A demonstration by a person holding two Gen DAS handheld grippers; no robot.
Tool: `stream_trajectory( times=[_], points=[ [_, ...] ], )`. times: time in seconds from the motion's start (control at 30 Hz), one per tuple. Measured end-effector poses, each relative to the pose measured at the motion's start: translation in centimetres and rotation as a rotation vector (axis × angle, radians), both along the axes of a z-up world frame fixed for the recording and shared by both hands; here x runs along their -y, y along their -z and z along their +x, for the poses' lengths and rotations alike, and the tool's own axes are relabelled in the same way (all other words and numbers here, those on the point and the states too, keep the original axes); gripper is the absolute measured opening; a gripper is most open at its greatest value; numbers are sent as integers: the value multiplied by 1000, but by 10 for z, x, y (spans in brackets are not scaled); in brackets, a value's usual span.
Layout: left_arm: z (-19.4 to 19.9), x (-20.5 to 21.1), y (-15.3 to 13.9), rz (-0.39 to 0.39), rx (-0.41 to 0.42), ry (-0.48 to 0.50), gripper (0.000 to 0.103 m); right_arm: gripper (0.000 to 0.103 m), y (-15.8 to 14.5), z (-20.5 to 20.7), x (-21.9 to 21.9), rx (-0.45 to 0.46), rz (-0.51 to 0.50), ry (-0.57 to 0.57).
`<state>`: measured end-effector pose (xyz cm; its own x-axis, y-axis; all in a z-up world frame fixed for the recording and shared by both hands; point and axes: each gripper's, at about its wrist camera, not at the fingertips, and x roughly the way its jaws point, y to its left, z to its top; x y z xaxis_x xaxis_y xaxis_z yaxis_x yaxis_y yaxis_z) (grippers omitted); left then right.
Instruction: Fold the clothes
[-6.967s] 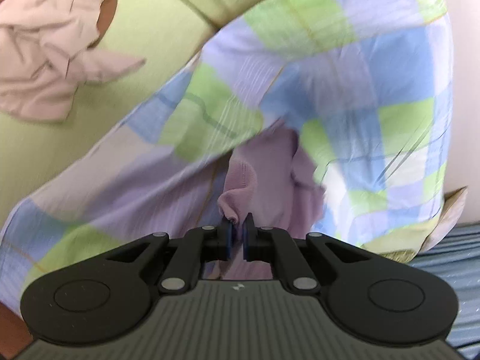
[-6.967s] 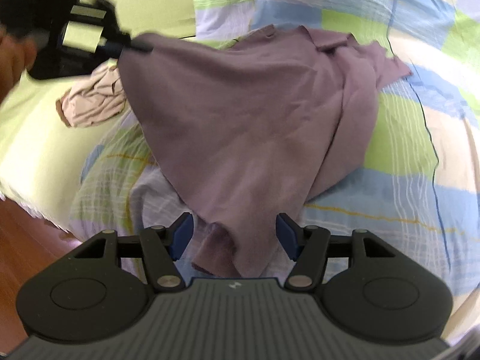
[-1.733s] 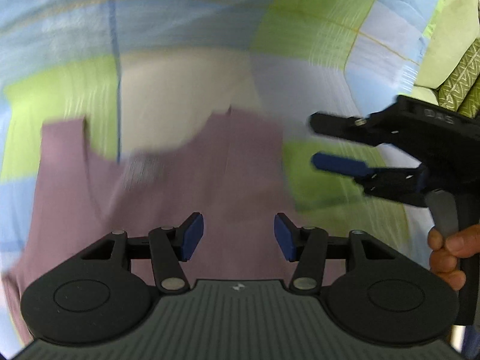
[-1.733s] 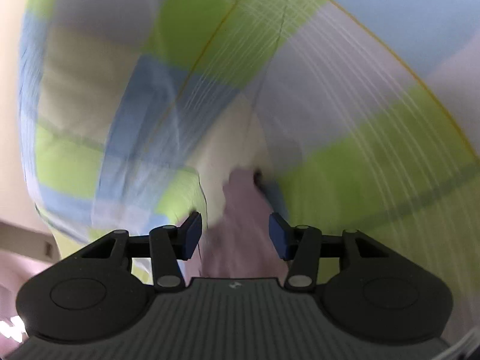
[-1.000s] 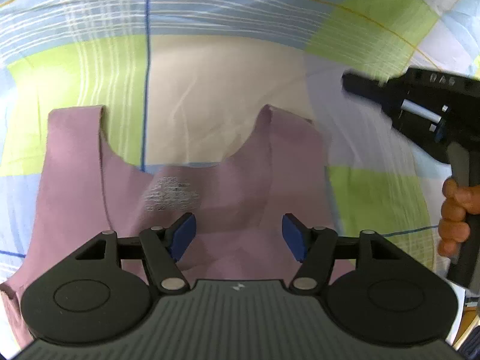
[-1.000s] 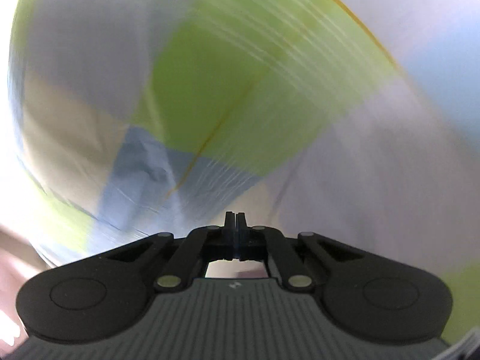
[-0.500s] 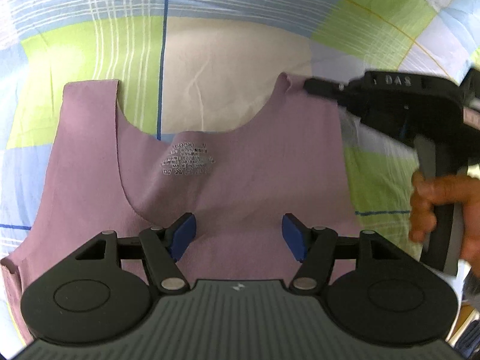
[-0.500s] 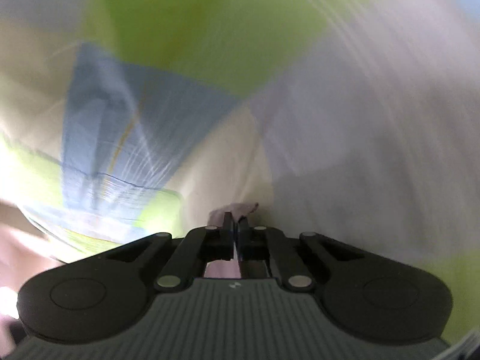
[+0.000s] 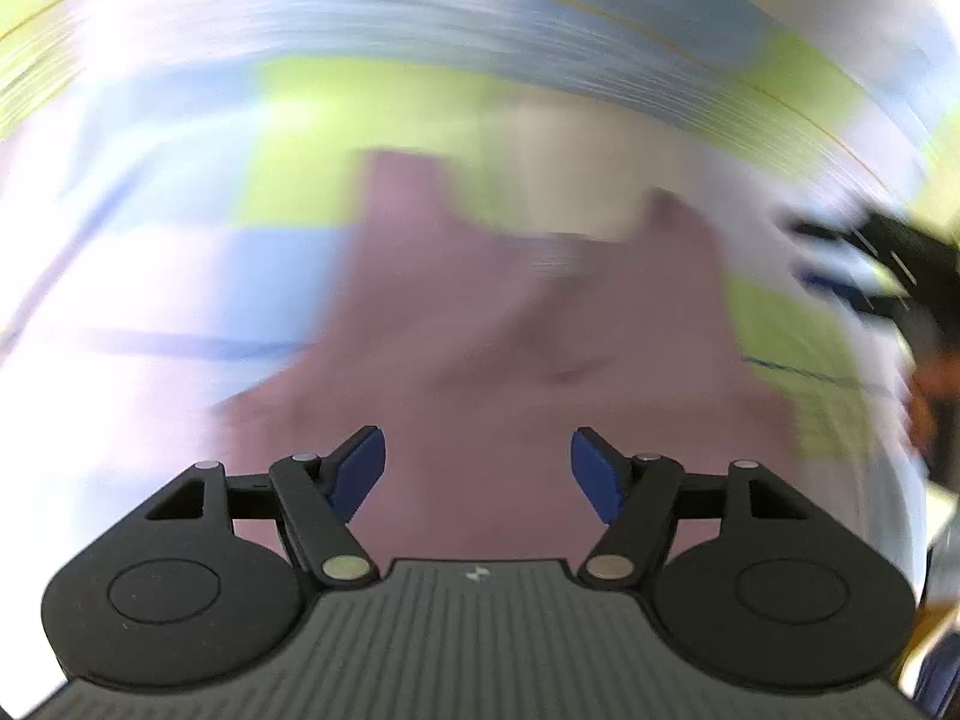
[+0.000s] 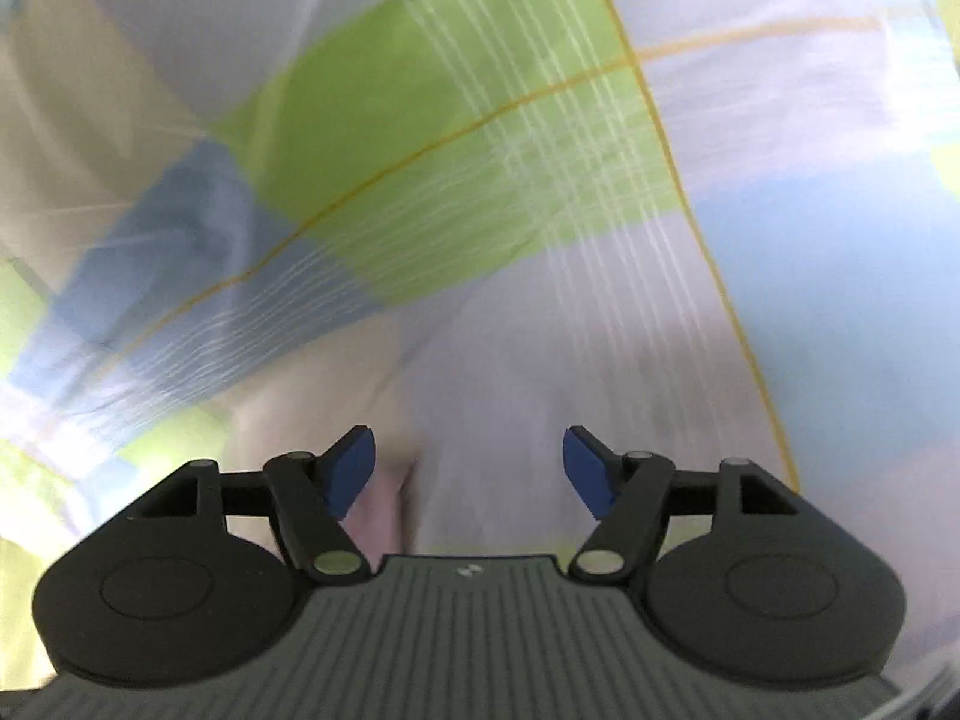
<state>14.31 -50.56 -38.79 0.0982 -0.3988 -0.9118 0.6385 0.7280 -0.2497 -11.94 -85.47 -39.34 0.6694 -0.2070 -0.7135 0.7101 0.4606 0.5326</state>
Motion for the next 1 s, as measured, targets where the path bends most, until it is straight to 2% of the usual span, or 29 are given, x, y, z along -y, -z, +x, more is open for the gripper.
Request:
stream_trajectory(
  times=[0.07, 0.13, 0.2, 0.27, 0.3, 0.33, 0.43, 0.47, 0.5, 0.57, 0.6, 0.7, 0.77, 0.8, 0.83, 0.9, 1.0],
  points=[
    [21, -21, 11, 19, -22, -82, 71, 68, -2, -2, -33, 39, 45, -38],
    [34, -25, 23, 25, -25, -107, 71, 68, -1, 2, -75, 83, 100, -98],
    [40, -19, 36, 28, -16, -101, 69, 68, 3, 12, -106, 100, 155, -148],
    [38, -8, 45, 30, 42, -62, 62, 68, 14, 21, -135, 69, 222, -174],
    [37, 0, 48, 27, 70, -37, 44, 68, 21, 24, -149, 51, 258, -169],
    [37, -1, 46, 18, 86, -16, 5, 68, 27, 26, -158, 44, 287, -158],
    [35, -2, 42, 15, 151, 60, 1, 69, 30, 26, -176, 30, 315, -141],
    [33, -5, 38, 27, 214, 76, 0, 69, 24, 25, -183, 16, 297, -148],
    [35, -12, 36, 33, 250, 80, 0, 70, 24, 23, -180, 8, 284, -152],
    [46, -26, 39, 42, 224, 60, 0, 71, 24, 24, -176, -17, 238, -154],
    [53, -30, 47, 71, 212, 60, 0, 75, 27, 26, -173, -29, 220, -152],
    [60, -25, 41, 83, 227, 127, 0, 77, 35, 38, -166, -66, 199, -147],
    [66, -18, 28, 23, 196, 135, 28, 77, 32, 34, -165, -61, 198, -128],
    [70, -14, 23, -15, 183, 126, 54, 78, 25, 32, -165, -50, 185, -118],
    [75, -8, 16, -62, 173, 113, 66, 80, 22, 33, -164, -47, 177, -110],
    [88, 10, 5, -160, 148, 101, 67, 84, 19, 33, -162, -47, 174, -88],
    [111, 58, 16, -196, 71, 148, 67, 87, 19, 28, -158, -44, 204, -50]
  ],
)
